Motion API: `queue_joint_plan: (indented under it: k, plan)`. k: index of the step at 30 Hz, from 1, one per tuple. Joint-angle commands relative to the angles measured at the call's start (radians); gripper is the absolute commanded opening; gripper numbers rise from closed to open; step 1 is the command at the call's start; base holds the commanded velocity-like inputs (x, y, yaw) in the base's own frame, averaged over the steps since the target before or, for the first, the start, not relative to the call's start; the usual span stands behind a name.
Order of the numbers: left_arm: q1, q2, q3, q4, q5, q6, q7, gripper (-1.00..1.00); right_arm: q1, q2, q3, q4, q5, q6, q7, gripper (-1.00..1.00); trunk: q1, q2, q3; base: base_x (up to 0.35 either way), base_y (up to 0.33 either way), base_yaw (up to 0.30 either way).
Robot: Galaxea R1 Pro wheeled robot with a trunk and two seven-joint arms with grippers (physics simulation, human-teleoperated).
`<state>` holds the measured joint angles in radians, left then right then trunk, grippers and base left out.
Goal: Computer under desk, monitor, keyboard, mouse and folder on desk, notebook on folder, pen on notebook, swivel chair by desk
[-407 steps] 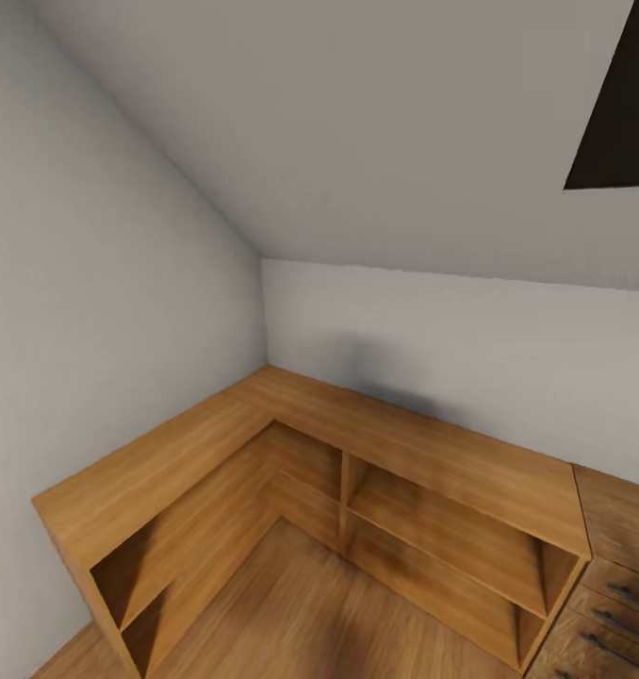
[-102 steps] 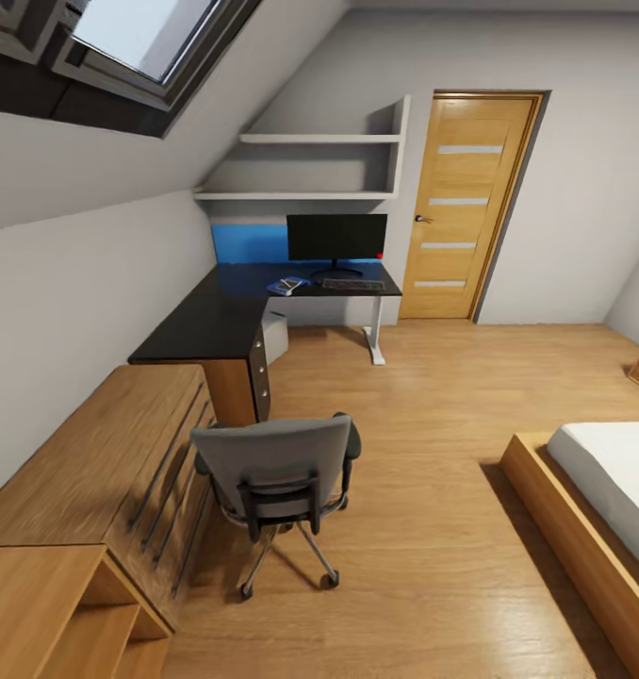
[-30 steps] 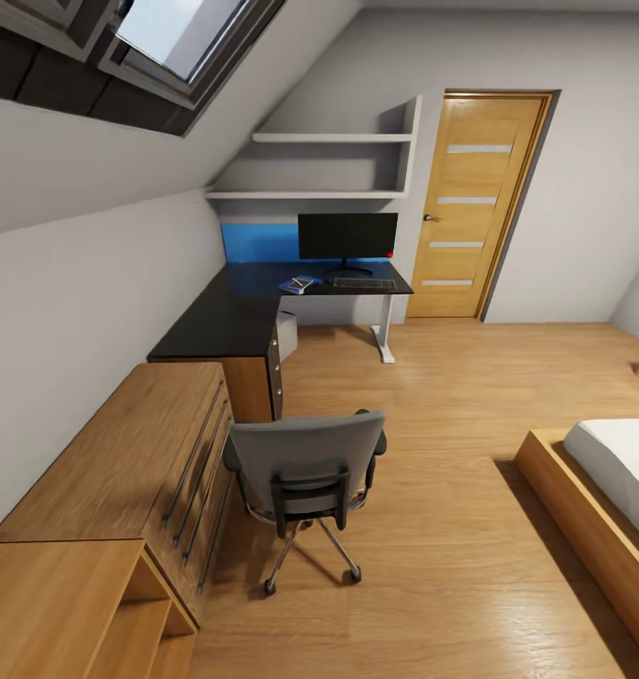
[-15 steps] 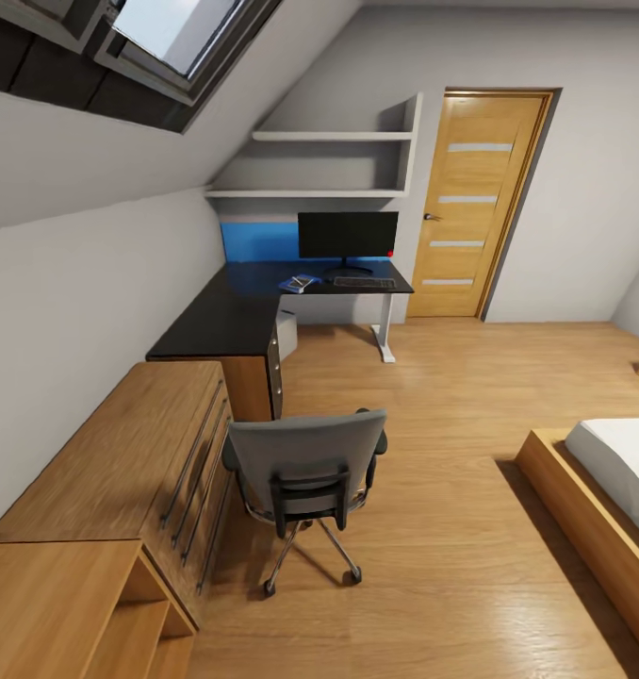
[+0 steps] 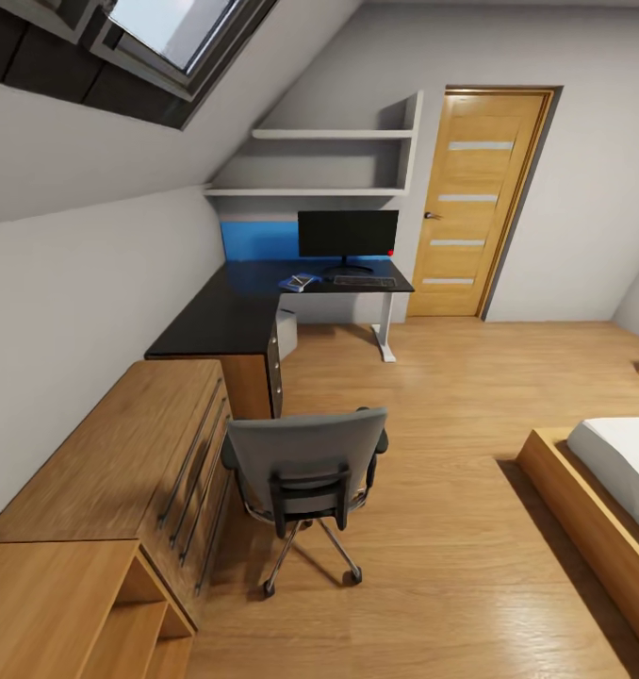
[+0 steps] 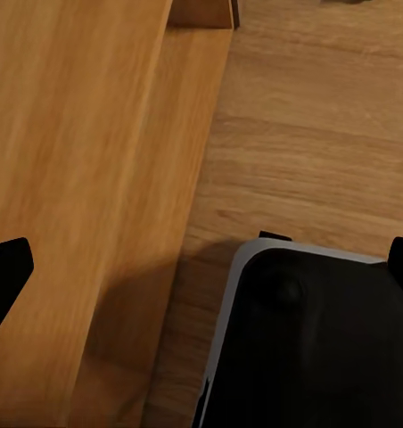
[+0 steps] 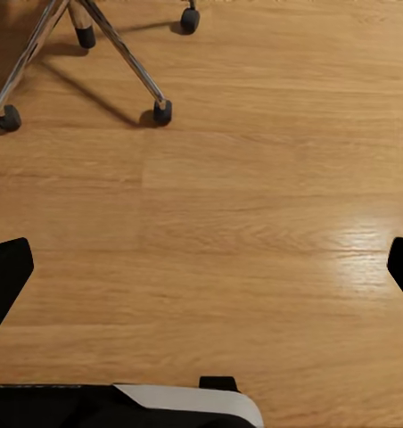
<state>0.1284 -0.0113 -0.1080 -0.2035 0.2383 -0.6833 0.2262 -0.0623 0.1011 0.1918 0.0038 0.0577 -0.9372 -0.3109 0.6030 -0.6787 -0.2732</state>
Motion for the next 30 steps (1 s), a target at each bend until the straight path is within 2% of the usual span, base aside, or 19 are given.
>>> queue_joint_plan:
  k: [1,18,24,30]
  plan:
    - [0.0,0.0,-0.009,-0.002,0.007,0.0,0.005,1.0,-0.001,0.0,0.005,0.001,0.006,-0.001,-0.01,1.0,0.004,-0.008,-0.004,0.0,0.0,0.0]
    - [0.0,0.001,-0.009,-0.002,0.007,0.004,0.005,1.0,-0.001,-0.004,0.008,0.001,0.011,-0.009,-0.008,1.0,0.069,-0.127,-0.058,0.0,0.0,0.0]
    - [0.0,0.002,-0.008,-0.003,0.008,0.004,0.006,1.0,-0.001,-0.016,0.007,0.0,0.011,-0.006,-0.007,1.0,0.092,-0.169,-0.076,0.0,0.0,0.0]
    - [0.0,0.004,-0.006,-0.018,0.041,0.004,0.007,1.0,-0.001,-0.019,0.008,0.0,0.011,-0.003,-0.006,1.0,0.115,-0.211,-0.095,0.0,0.0,0.0]
